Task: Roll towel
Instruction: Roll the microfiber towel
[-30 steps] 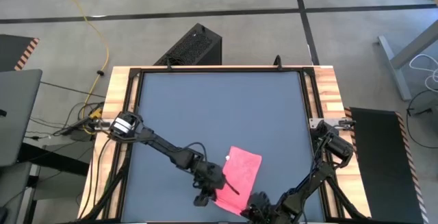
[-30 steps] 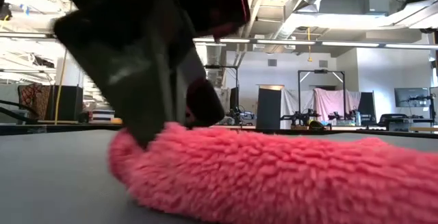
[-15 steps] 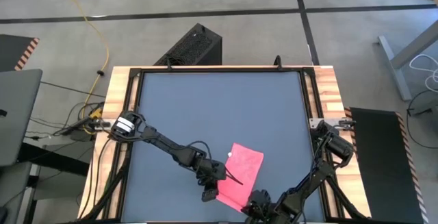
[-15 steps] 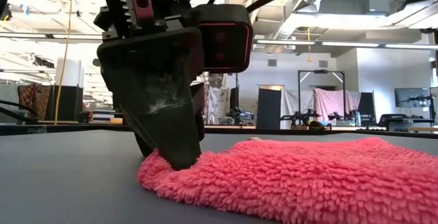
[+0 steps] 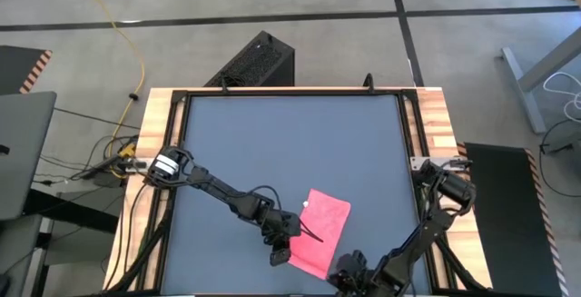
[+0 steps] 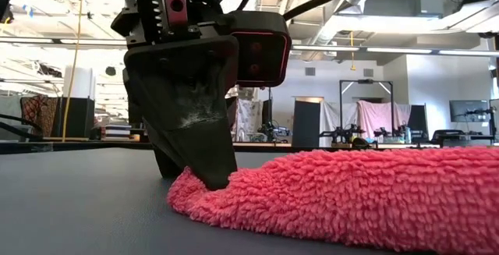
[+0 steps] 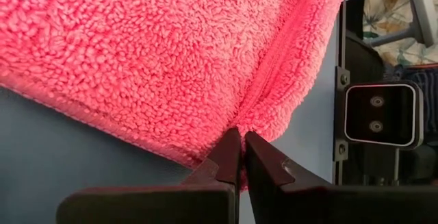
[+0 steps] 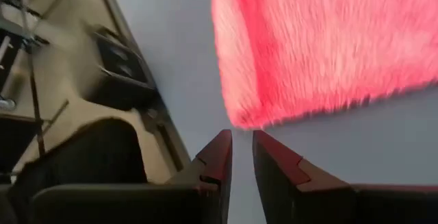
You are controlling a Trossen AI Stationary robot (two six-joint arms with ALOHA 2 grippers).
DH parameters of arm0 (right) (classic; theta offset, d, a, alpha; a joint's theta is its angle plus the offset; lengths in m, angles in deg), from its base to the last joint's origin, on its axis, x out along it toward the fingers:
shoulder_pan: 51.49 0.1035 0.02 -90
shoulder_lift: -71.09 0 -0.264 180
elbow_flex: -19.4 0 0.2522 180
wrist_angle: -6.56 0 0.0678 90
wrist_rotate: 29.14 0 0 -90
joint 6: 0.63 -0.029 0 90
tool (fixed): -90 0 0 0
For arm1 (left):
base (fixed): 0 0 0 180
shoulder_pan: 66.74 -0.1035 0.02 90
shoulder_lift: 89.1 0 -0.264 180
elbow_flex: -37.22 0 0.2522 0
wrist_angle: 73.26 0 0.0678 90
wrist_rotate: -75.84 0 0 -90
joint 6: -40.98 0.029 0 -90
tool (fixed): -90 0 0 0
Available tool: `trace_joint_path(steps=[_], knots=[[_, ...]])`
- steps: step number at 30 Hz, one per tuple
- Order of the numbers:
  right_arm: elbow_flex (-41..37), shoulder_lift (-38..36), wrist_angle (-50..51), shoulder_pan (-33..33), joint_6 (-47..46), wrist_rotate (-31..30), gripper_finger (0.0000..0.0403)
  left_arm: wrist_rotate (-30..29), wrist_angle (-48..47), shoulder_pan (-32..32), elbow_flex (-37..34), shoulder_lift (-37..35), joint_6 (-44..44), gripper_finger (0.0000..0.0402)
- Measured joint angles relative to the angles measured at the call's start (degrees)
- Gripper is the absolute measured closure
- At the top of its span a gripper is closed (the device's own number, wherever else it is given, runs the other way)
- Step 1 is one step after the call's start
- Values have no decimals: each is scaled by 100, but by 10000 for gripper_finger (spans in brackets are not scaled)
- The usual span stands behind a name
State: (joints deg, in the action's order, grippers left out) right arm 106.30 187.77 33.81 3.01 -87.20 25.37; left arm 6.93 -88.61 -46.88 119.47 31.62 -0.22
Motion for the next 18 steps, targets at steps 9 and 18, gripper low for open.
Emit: trace_joint_path(steps=[9,18], knots=[[8,-141,-1359,219,3181,-1369,315,216,7,-121,-2,0,-142,401],[8,-84,-1442,-121,5086,-928,289,270,6,-149,15,4,-173,401]])
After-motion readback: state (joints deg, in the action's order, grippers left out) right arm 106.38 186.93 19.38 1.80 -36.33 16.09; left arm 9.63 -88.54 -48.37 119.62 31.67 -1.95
